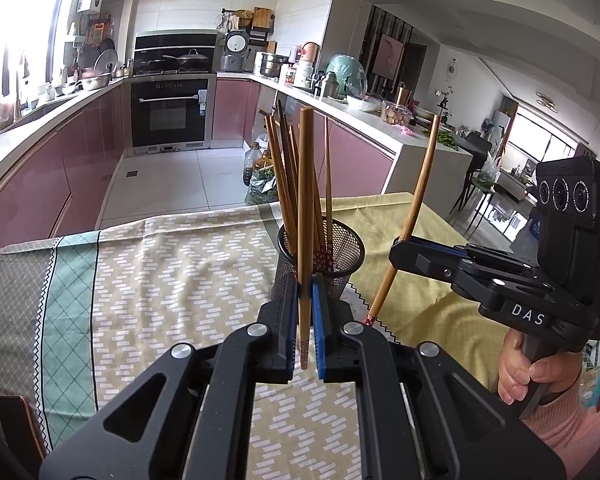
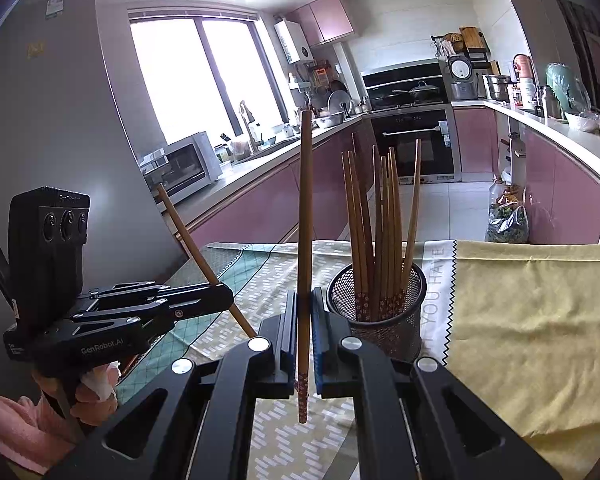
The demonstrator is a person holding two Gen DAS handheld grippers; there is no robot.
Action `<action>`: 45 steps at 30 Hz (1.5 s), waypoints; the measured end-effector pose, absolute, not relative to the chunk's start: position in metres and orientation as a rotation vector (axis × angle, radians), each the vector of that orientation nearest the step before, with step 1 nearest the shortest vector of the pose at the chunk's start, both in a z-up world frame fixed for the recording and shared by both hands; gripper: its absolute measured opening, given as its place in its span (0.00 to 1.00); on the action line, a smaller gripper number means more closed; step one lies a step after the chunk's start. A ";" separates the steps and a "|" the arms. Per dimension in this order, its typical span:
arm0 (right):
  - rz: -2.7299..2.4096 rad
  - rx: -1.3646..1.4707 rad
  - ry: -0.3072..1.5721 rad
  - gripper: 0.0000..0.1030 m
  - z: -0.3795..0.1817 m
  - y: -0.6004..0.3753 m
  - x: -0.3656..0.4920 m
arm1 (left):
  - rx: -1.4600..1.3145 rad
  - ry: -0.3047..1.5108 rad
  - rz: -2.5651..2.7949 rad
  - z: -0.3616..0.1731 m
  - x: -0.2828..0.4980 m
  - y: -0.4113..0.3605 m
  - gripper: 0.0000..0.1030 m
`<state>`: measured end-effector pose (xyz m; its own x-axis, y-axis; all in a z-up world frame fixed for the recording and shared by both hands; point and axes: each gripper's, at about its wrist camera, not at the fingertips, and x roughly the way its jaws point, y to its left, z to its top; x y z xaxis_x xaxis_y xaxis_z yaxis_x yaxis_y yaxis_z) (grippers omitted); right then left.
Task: Organize utensils
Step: 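Hold both chopsticks upright beside the mesh holder with both tools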
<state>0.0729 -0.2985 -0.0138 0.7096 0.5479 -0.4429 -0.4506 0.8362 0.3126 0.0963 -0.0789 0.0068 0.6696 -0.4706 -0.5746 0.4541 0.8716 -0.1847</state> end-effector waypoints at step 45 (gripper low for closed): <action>0.551 0.190 0.534 0.06 -0.010 -0.305 0.082 | -0.025 0.641 -0.522 0.012 0.103 -0.081 0.07</action>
